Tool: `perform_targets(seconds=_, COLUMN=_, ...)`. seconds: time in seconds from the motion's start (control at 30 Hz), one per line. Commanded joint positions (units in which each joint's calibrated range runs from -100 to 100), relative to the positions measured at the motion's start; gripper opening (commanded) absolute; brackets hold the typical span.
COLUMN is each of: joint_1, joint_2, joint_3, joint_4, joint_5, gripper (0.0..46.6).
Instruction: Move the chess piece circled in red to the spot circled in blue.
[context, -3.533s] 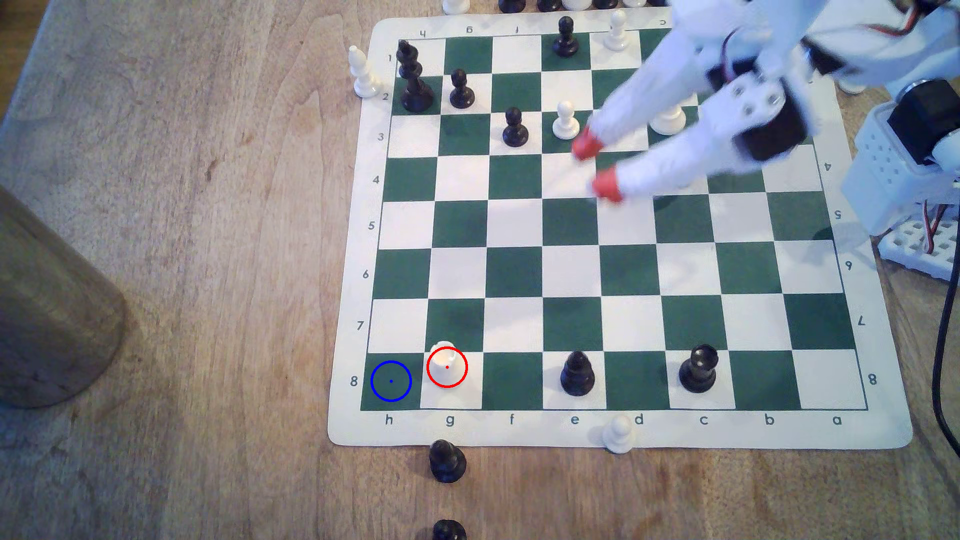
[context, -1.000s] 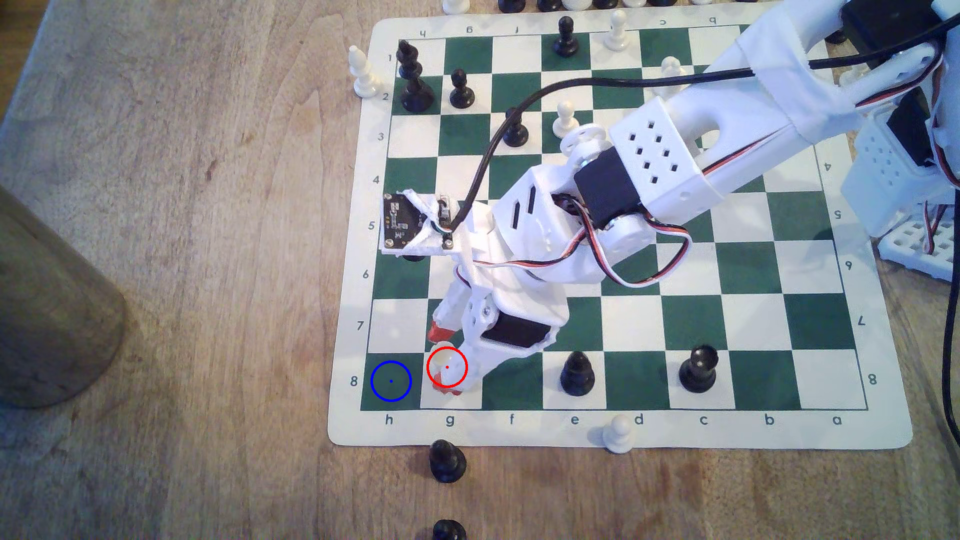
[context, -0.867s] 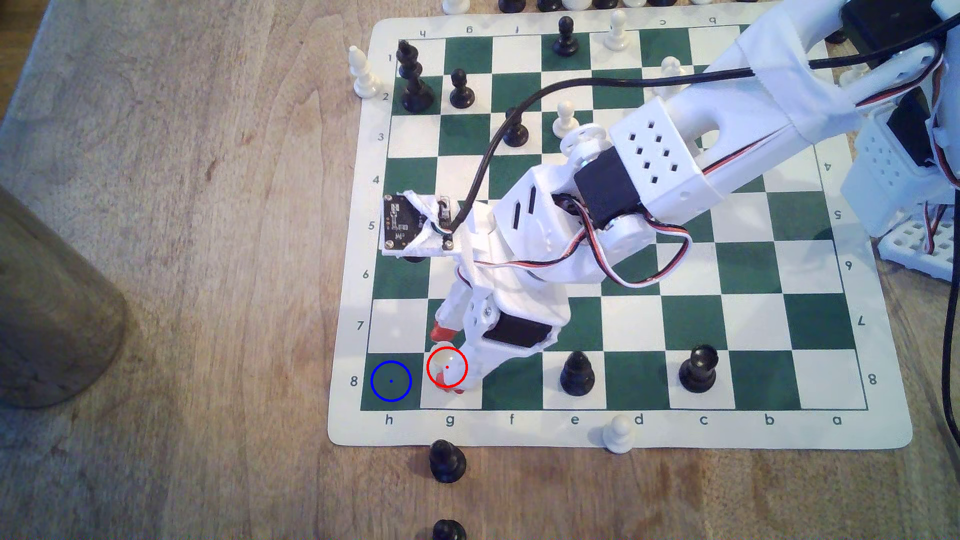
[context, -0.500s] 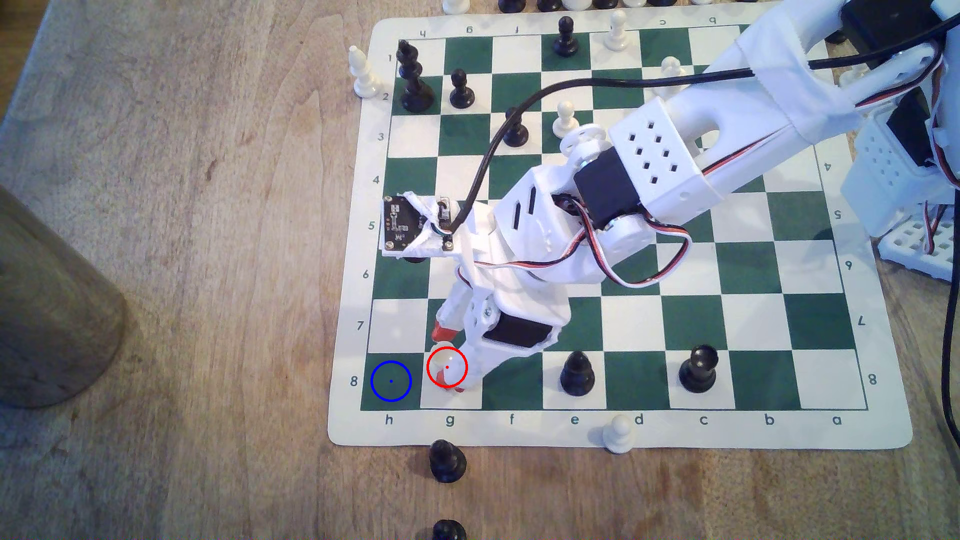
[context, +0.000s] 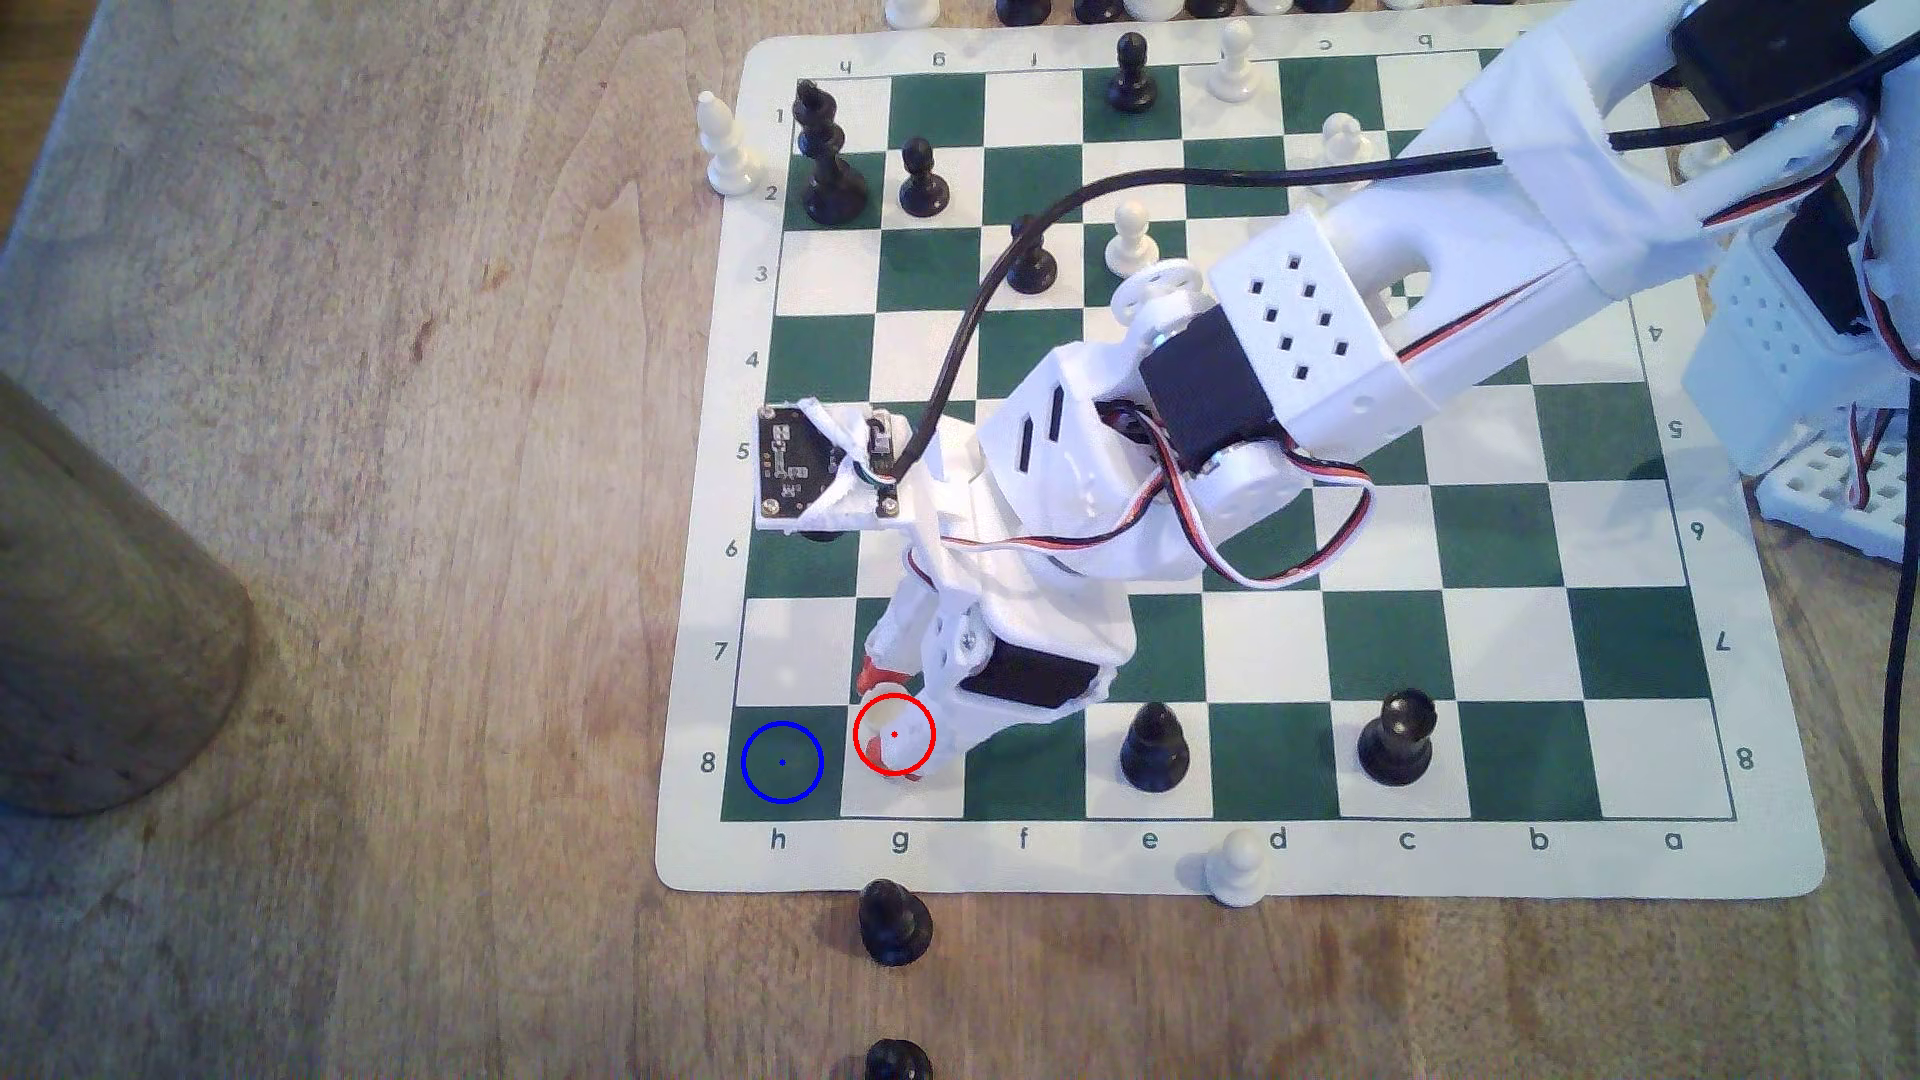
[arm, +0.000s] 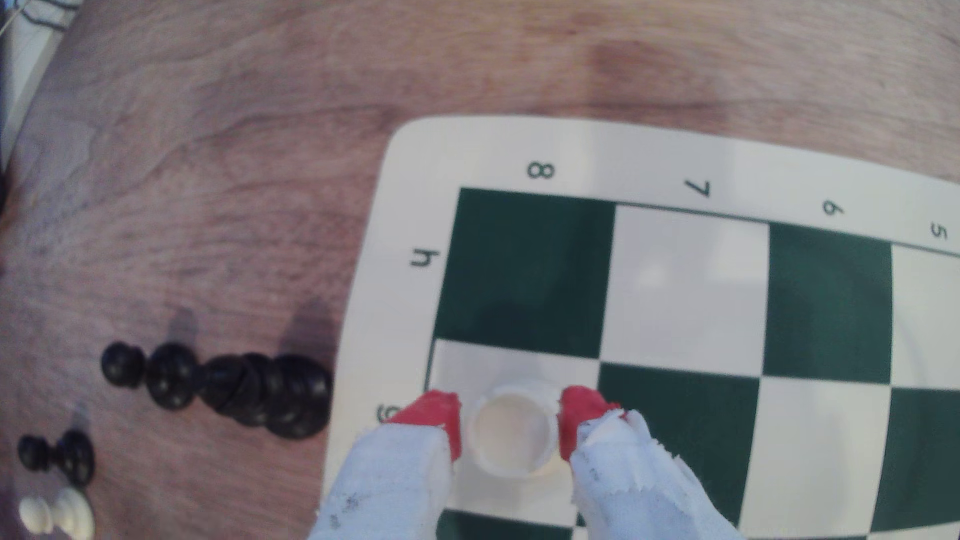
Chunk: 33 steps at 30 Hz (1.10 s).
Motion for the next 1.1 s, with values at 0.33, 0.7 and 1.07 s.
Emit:
perform_targets(seconds=0.33, joint_1=-0.55, joint_2=-1.6, joint_3=-4.72, joint_4=0.44, joint_5=0.34, gripper=1.5)
perform_targets(seconds=0.7, joint_1=-0.39, joint_2=-5.25, joint_3=-15.24, joint_4=10.59, joint_5=0.0, gripper=1.3)
perform_targets(seconds=1.07, joint_1=0.47, joint_2=2.9, joint_3=-31.38, joint_4=16.49, joint_5=0.34, gripper=1.0)
